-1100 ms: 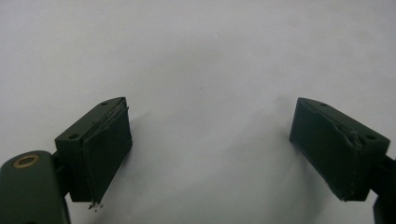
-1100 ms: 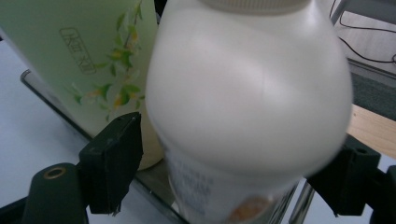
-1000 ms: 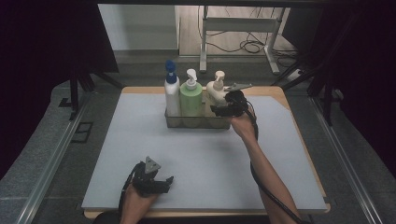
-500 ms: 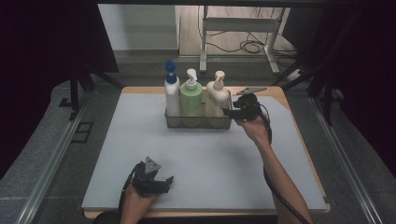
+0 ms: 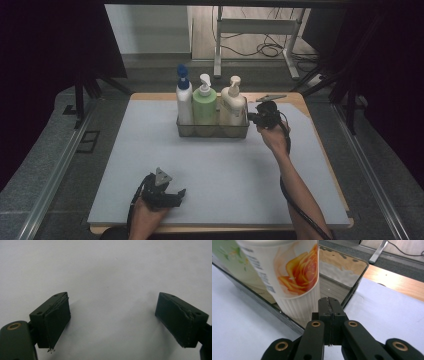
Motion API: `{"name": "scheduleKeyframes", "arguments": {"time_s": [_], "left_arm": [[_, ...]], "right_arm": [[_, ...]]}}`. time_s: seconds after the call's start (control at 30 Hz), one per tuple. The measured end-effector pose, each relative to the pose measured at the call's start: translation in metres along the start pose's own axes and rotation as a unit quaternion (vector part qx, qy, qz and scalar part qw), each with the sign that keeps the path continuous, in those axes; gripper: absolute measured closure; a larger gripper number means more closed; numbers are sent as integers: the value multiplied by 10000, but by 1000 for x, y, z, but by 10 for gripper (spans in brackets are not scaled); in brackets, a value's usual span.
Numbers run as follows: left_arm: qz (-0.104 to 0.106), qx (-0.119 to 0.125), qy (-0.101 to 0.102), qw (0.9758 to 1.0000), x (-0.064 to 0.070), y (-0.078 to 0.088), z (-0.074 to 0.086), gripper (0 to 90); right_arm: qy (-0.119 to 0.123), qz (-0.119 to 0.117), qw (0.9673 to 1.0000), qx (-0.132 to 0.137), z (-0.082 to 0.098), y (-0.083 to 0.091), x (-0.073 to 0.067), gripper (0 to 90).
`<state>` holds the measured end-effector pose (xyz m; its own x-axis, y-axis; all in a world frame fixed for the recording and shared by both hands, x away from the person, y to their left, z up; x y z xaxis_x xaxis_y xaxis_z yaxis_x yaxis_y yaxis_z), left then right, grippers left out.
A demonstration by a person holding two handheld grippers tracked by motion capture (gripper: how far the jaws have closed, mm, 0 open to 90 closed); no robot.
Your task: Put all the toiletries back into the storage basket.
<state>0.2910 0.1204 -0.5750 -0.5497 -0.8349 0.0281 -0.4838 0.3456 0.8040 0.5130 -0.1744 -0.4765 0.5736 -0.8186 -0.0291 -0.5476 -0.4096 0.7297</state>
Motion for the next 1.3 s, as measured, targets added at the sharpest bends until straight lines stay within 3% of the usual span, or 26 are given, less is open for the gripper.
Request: {"name": "scheduleKeyframes", "arguments": {"time_s": [0.4, 0.63, 1.3], "left_arm": [[3, 0, 5, 10000, 0, 0, 0, 123], [2, 0, 2, 10000, 0, 0, 0, 123], [1, -1, 0, 10000, 0, 0, 0, 122]], "right_arm": [[-81, -32, 9998, -182, -4, -24, 0, 900], [-196, -118, 9995, -226, -3, -29, 1, 900], [-155, -241, 9991, -299, -2, -43, -12, 893]]}}
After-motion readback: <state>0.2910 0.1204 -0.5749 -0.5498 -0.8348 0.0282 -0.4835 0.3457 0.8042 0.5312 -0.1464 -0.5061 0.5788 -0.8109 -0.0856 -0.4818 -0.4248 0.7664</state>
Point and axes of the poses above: each handheld gripper's, and its own axes: y roughly backward along the jaws, z roughly out of its underside, x roughly to its right, the point moved 7 cm from there along -y, roughly forward along the jaws, and after that the axes turned 7 degrees about -x, right-handed, at the moved point
